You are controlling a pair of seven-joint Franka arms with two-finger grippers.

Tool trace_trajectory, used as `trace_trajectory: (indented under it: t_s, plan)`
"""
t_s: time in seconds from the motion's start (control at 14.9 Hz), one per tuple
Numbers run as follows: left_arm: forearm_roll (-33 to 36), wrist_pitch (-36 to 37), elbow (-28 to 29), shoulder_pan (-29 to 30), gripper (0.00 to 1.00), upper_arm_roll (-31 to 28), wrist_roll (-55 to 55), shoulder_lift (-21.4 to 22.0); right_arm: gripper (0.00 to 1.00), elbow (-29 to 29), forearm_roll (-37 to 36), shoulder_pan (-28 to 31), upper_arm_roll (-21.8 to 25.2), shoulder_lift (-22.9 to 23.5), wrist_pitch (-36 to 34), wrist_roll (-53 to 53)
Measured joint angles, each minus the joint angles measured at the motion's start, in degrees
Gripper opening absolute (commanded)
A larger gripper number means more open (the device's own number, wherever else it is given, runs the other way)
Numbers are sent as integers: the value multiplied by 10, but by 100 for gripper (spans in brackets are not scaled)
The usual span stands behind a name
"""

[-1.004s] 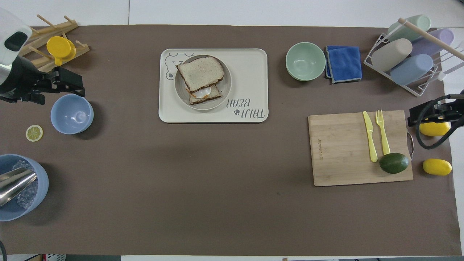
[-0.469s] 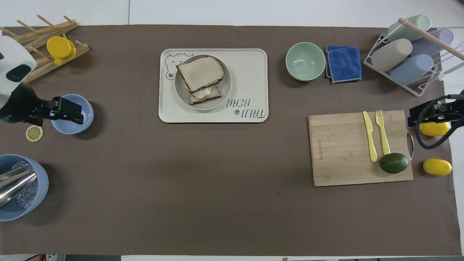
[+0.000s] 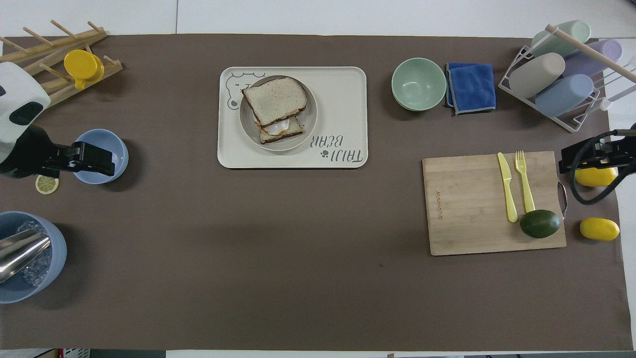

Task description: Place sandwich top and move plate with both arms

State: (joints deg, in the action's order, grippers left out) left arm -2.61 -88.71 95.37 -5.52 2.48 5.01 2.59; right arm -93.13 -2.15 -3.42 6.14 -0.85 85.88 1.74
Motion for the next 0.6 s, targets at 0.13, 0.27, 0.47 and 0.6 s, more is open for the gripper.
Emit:
trace_trajectory:
  t_s: [0.13,0.27,0.47,0.6]
  plan:
    - [0,19,-17,7,100,6,0,-1,100,0,0,0,0,0,0,0]
    - [1,20,-20,10,100,6,-3,-1,100,0,0,0,0,0,0,0]
    - [1,18,-10,15,100,7,-13,-5,100,0,0,0,0,0,0,0]
    - [1,18,-6,15,100,7,-15,-5,100,0,0,0,0,0,0,0]
